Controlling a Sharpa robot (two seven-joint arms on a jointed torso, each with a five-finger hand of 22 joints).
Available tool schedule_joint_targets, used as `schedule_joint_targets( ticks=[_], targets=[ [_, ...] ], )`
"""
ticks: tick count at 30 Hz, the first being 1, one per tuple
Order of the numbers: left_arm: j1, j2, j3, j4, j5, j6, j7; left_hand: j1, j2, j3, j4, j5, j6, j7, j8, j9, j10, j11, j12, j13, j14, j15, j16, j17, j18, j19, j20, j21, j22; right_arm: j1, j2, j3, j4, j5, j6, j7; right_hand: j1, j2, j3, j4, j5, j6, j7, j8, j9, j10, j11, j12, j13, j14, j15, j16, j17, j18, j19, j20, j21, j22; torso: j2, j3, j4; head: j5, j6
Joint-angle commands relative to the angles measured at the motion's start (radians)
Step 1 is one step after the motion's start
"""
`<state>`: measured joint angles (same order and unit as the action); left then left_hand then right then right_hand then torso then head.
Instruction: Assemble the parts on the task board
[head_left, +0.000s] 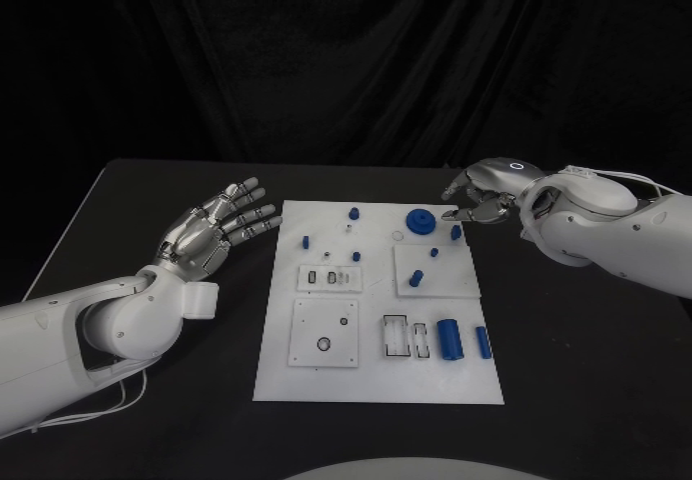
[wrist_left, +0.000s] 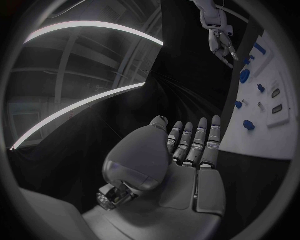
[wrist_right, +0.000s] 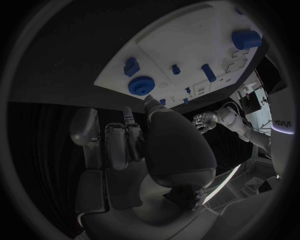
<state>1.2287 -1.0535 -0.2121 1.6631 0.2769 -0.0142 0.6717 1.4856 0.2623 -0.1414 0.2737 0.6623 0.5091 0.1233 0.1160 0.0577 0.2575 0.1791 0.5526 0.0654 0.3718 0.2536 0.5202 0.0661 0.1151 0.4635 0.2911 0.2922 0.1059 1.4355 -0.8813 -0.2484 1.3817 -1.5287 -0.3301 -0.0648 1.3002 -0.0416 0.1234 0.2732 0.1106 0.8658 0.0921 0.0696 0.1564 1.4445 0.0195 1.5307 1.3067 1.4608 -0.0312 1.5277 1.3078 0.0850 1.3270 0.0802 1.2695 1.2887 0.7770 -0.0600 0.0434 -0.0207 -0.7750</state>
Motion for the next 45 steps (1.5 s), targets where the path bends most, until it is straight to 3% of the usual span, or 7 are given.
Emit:
schedule_joint_targets(
  ticks=[1, 11, 13, 19, 24, 36, 45],
  targets=[
    [-0.001, 0.004, 0.001, 0.0, 0.004, 0.02, 0.003, 0.007, 0.0, 0.007, -0.001, 0.007, 0.003, 0.006, 0.001, 0.001, -0.003, 0.0, 0.002, 0.001, 0.001, 0.007, 0.006, 0.0, -0.015, -0.006, -0.002, 0.004, -0.002, -0.003, 0.006, 0.001, -0.008, -0.002, -0.02, -0.031, -0.017, 0.006, -0.013, 0.002, 0.007, -0.001, 0.006, -0.002, 0.003, 0.122, 0.002, 0.039, 0.261, 0.11, 0.005, 0.043, 0.263, -0.017, 0.035, 0.005, 0.069, 0.087, 0.001, -0.0012, 0.0015, -0.001, 0.002],
    [-0.001, 0.007, 0.001, -0.008, 0.004, 0.026, -0.002, 0.008, 0.0, 0.01, -0.001, 0.007, 0.003, 0.006, 0.001, 0.001, -0.003, 0.001, 0.002, 0.001, 0.001, 0.007, 0.007, 0.0, -0.016, -0.006, -0.002, 0.004, -0.002, -0.007, 0.035, 0.001, -0.017, -0.002, 0.0, -0.037, -0.014, 0.011, -0.018, -0.01, 0.037, 0.002, 0.003, -0.001, 0.006, 0.126, 0.001, 0.04, 0.264, 0.11, 0.005, 0.043, 0.263, -0.036, 0.09, 0.006, 0.148, 0.164, -0.001, -0.0026, 0.0017, -0.008, 0.003],
    [-0.002, 0.009, 0.001, -0.009, 0.004, 0.028, -0.003, 0.008, 0.0, 0.01, -0.001, 0.007, 0.003, 0.006, 0.001, 0.001, -0.003, 0.001, 0.002, 0.001, 0.001, 0.007, 0.007, 0.0, -0.016, -0.006, -0.002, 0.004, -0.002, -0.008, 0.042, 0.001, -0.018, -0.002, 0.004, -0.039, -0.011, 0.009, -0.019, -0.018, 0.05, 0.01, 0.005, 0.0, 0.008, 0.126, 0.002, 0.04, 0.264, 0.11, 0.005, 0.043, 0.263, -0.057, 0.156, 0.006, 0.218, 0.22, -0.001, -0.0026, 0.0003, -0.008, 0.003],
    [-0.002, 0.012, 0.001, -0.013, 0.004, 0.033, -0.006, 0.009, 0.0, 0.012, -0.001, 0.007, 0.001, 0.006, 0.001, 0.001, -0.003, 0.001, 0.002, 0.001, 0.001, 0.007, 0.007, 0.0, -0.016, -0.006, -0.002, 0.004, -0.002, -0.011, 0.062, 0.001, -0.028, -0.002, 0.022, -0.045, -0.004, 0.006, -0.018, -0.031, 0.06, 0.019, 0.008, -0.001, 0.009, 0.126, 0.004, 0.04, 0.264, 0.11, 0.007, 0.043, 0.263, -0.075, 0.213, 0.007, 0.273, 0.262, -0.001, -0.0012, -0.0013, -0.008, 0.004],
    [-0.002, 0.012, 0.001, -0.014, 0.004, 0.035, -0.008, 0.009, 0.0, 0.012, -0.001, 0.007, 0.001, 0.006, 0.001, 0.001, -0.003, 0.001, 0.002, 0.001, 0.001, 0.007, 0.007, 0.0, -0.016, -0.006, -0.002, 0.004, -0.002, -0.015, 0.078, 0.001, -0.044, -0.002, 0.04, -0.052, 0.017, 0.005, -0.009, -0.057, 0.083, -0.025, 0.005, -0.007, -0.006, 0.126, 0.0, 0.04, 0.264, 0.11, 0.003, 0.043, 0.263, -0.065, 0.185, 0.005, 0.248, 0.246, -0.001, -0.0011, -0.0008, -0.008, 0.003],
    [-0.003, 0.011, 0.001, -0.015, 0.004, 0.037, -0.01, 0.009, 0.0, 0.012, -0.001, 0.007, 0.001, 0.006, 0.001, 0.001, -0.003, 0.001, 0.002, 0.001, 0.001, 0.007, 0.007, 0.0, -0.016, -0.006, -0.002, 0.004, -0.002, -0.021, 0.109, 0.001, -0.066, -0.002, 0.068, -0.079, 0.041, 0.006, 0.006, -0.091, 0.132, -0.047, 0.015, -0.006, -0.019, 0.126, 0.006, 0.04, 0.264, 0.11, 0.006, 0.043, 0.263, -0.062, 0.176, 0.007, 0.239, 0.242, -0.001, -0.0012, -0.0005, -0.006, 0.001],
    [-0.003, 0.014, 0.001, -0.018, 0.004, 0.04, -0.014, 0.009, 0.0, 0.012, -0.001, 0.007, 0.001, 0.006, 0.001, 0.001, -0.003, 0.001, 0.002, 0.001, 0.001, 0.007, 0.007, 0.0, -0.016, -0.006, -0.002, 0.004, -0.002, -0.023, 0.122, 0.001, -0.074, -0.002, 0.095, -0.103, 0.035, 0.009, 0.006, -0.09, 0.133, -0.042, 0.018, -0.002, -0.019, 0.126, 0.008, 0.04, 0.264, 0.11, 0.007, 0.043, 0.263, -0.062, 0.175, 0.008, 0.237, 0.241, -0.001, -0.0013, -0.0007, -0.007, -0.003]
  ],
)
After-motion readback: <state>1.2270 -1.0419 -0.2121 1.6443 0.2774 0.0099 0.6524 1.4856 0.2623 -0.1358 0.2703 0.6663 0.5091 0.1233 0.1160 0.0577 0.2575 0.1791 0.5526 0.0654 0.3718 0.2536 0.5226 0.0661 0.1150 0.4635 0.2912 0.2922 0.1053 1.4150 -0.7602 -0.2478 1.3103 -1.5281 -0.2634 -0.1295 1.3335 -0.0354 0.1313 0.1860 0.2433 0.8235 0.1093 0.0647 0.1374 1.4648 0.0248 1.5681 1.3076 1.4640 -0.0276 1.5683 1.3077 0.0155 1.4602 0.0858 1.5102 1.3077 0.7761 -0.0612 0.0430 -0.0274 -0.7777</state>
